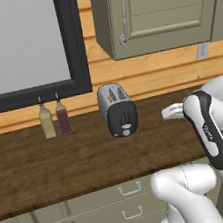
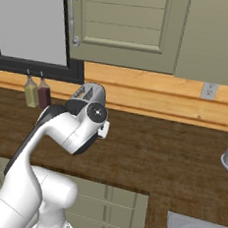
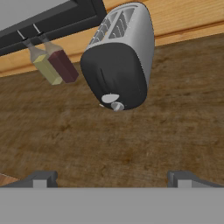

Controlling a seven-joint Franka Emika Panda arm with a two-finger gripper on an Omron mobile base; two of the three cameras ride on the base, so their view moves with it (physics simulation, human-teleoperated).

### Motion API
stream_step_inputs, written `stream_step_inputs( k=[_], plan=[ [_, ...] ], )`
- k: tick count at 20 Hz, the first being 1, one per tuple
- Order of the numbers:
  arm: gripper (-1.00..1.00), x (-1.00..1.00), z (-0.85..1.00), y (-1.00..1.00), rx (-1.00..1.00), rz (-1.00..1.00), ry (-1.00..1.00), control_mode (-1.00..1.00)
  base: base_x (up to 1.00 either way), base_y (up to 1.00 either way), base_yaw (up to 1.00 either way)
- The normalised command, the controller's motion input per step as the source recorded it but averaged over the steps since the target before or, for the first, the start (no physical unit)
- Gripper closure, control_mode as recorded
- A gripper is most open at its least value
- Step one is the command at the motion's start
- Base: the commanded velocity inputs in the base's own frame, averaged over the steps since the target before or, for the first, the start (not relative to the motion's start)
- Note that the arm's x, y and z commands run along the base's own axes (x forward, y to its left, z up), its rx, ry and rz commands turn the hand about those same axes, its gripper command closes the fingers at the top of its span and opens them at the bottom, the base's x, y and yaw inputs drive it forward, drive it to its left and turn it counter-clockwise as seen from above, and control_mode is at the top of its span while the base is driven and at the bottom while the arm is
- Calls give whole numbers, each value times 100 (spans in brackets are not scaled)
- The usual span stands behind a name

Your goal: Start the toaster. Once the lever pops up, take the bread to the plate on the dining counter.

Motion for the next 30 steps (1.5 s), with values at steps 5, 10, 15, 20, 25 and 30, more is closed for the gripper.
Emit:
stream_step_inputs(
  k=[5, 10, 15, 20, 25, 30],
  plan=[
    [-100, 0, 0, 0, 0, 0, 0, -100, 0, 0, 0],
    [-100, 0, 0, 0, 0, 0, 0, -100, 0, 0, 0],
    [-100, 0, 0, 0, 0, 0, 0, -100, 0, 0, 0],
    [-100, 0, 0, 0, 0, 0, 0, -100, 0, 0, 0],
    [-100, 0, 0, 0, 0, 0, 0, -100, 0, 0, 0],
    [-100, 0, 0, 0, 0, 0, 0, -100, 0, 0, 0]
  ],
)
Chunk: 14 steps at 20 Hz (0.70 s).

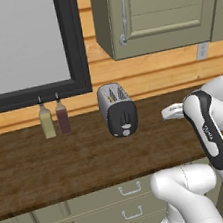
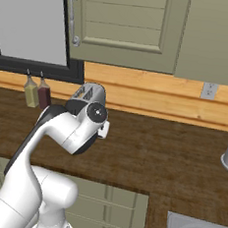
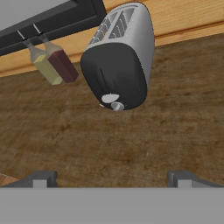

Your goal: Start the toaster. Once the lever pops up, take the bread to the plate on the dining counter.

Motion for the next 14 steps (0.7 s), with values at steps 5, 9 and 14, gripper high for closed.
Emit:
stream_step_inputs(
  k=[5, 9, 14],
  plan=[
    [-100, 0, 0, 0, 0, 0, 0, -100, 0, 0, 0],
    [-100, 0, 0, 0, 0, 0, 0, -100, 0, 0, 0],
    [-100, 0, 0, 0, 0, 0, 0, -100, 0, 0, 0]
  ],
)
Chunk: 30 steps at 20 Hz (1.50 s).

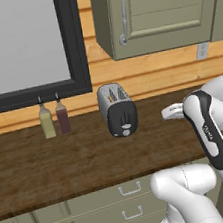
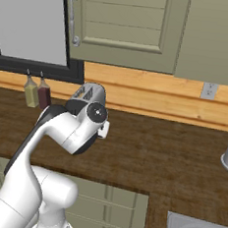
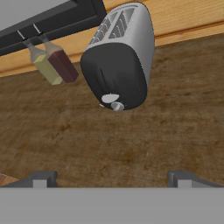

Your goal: Start the toaster. Once the lever pops up, take the bread to the plate on the dining counter.

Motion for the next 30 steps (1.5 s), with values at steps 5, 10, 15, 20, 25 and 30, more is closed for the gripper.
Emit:
stream_step_inputs(
  k=[5, 10, 15, 20, 25, 30],
  plan=[
    [-100, 0, 0, 0, 0, 0, 0, -100, 0, 0, 0],
    [-100, 0, 0, 0, 0, 0, 0, -100, 0, 0, 0],
    [-100, 0, 0, 0, 0, 0, 0, -100, 0, 0, 0],
    [-100, 0, 0, 0, 0, 0, 0, -100, 0, 0, 0],
    [-100, 0, 0, 0, 0, 0, 0, -100, 0, 0, 0],
    [-100, 0, 0, 0, 0, 0, 0, -100, 0, 0, 0]
  ],
)
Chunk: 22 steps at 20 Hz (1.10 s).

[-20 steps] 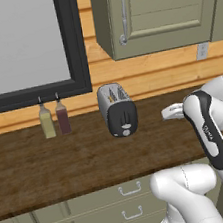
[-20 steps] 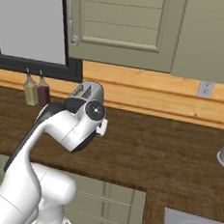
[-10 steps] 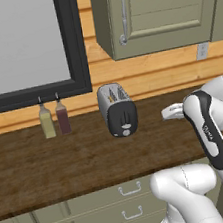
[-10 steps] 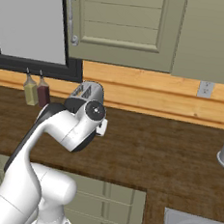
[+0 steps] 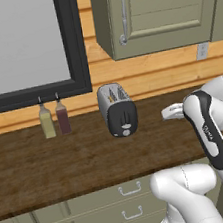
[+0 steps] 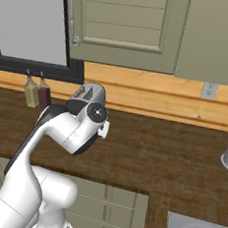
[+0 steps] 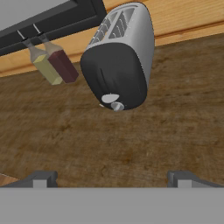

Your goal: Start the toaster. Once the lever pops up, take the bread to the plate on the dining counter.

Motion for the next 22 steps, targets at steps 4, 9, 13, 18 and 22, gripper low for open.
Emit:
stream_step_inputs(
  k=[4, 9, 13, 18, 22],
  plan=[
    [-100, 0, 0, 0, 0, 0, 0, -100, 0, 0, 0],
    [-100, 0, 0, 0, 0, 0, 0, -100, 0, 0, 0],
    [-100, 0, 0, 0, 0, 0, 0, -100, 0, 0, 0],
    [-100, 0, 0, 0, 0, 0, 0, -100, 0, 0, 0],
    [-100, 0, 0, 0, 0, 0, 0, -100, 0, 0, 0]
  ],
)
